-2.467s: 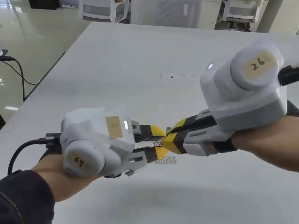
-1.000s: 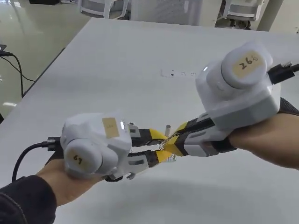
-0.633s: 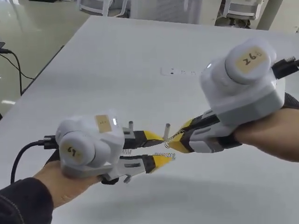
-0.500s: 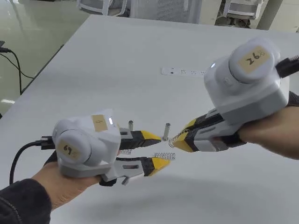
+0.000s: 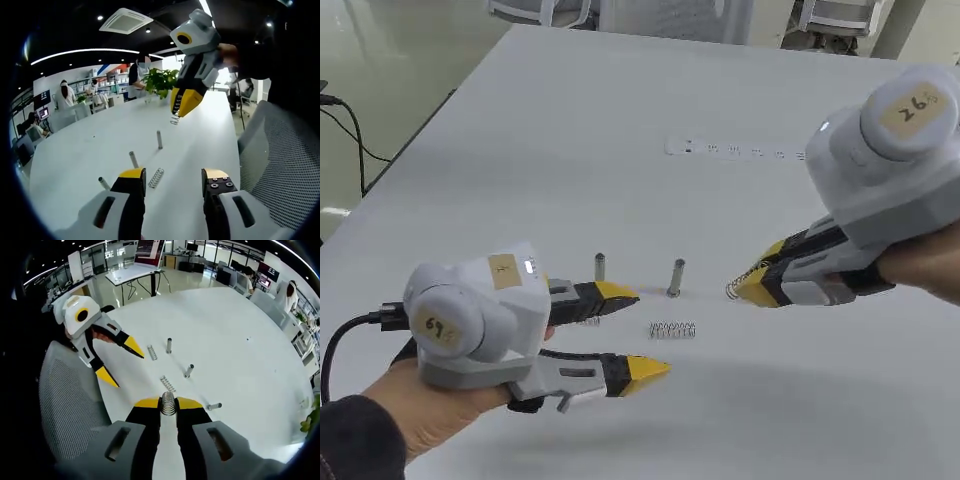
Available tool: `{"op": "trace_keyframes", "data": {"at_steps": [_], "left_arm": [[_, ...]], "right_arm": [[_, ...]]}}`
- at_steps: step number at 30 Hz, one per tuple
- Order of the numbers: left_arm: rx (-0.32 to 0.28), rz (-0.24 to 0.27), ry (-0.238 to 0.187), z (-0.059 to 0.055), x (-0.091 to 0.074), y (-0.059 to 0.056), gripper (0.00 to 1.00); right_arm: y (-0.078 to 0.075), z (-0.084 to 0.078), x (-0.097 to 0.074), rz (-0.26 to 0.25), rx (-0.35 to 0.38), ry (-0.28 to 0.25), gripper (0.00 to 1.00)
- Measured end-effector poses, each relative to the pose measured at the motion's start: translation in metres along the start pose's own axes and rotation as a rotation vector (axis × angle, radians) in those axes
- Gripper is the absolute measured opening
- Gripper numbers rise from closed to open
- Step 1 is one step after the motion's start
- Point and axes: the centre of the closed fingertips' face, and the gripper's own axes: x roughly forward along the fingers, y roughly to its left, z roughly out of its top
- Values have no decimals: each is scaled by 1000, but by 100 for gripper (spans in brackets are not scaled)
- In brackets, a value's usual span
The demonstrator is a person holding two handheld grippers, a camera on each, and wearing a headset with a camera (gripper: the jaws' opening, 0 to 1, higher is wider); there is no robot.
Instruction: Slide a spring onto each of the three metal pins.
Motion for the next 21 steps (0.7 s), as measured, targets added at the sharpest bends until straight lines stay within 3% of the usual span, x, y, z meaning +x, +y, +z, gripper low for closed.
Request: {"op": "trace_keyframes", "data": {"at_steps": [13,21], "left_arm": [[-22,73,32,-20,-16,17,53],[-37,113,43,-27,-26,25,54]], "right_arm": [[-36,-9,-7,-50,6,33,13],[-58,-18,-4,-75,-2,86,13]]}}
